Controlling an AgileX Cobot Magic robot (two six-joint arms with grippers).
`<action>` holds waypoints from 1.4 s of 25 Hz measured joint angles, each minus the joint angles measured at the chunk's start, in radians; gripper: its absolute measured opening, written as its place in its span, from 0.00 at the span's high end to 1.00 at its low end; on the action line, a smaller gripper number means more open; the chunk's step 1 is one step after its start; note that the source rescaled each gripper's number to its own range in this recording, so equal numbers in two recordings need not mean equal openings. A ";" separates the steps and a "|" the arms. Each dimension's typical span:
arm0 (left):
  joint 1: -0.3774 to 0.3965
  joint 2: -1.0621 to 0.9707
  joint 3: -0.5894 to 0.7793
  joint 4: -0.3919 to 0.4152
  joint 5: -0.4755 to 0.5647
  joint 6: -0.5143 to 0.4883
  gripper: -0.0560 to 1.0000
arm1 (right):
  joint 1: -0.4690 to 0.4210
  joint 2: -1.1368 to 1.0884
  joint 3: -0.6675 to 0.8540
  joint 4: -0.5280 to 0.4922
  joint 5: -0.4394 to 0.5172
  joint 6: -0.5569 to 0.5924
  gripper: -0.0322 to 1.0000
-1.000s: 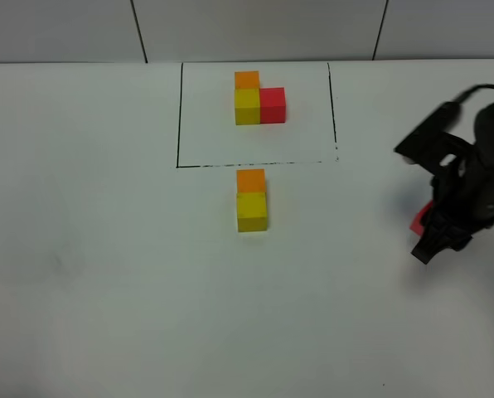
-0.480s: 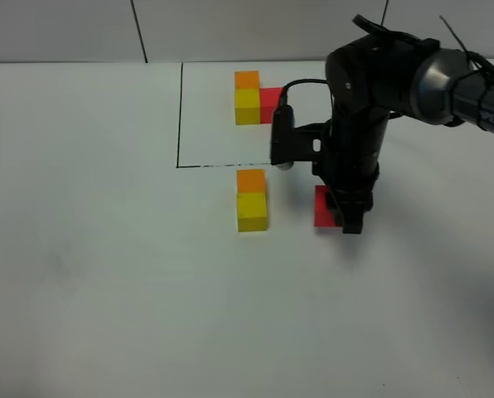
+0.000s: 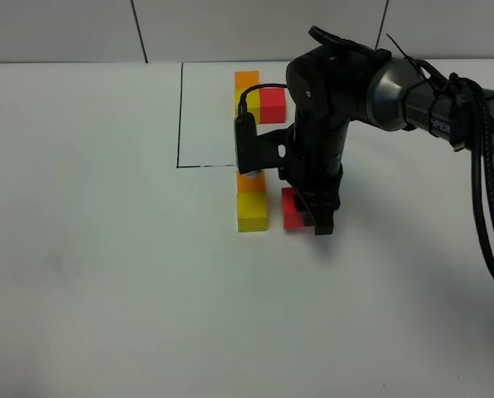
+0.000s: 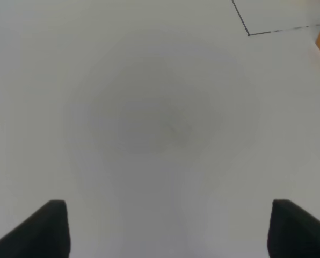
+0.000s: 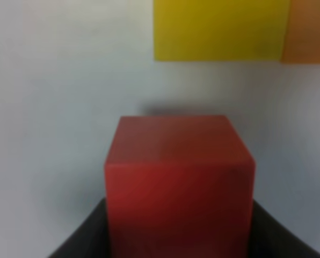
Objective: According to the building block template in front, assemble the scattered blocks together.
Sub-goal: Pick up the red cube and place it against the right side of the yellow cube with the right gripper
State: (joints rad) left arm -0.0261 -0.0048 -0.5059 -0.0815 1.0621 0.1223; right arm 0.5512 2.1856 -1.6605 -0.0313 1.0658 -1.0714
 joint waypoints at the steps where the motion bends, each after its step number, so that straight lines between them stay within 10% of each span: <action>1: 0.000 0.000 0.000 0.000 0.000 0.000 0.28 | 0.000 0.002 0.000 0.000 -0.011 0.000 0.96; 35: 0.000 0.000 0.000 0.000 0.000 0.000 0.28 | 0.000 0.106 -0.090 0.010 -0.009 0.079 0.96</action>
State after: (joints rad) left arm -0.0261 -0.0048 -0.5059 -0.0815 1.0621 0.1223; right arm 0.5512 2.2921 -1.7503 -0.0216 1.0568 -0.9922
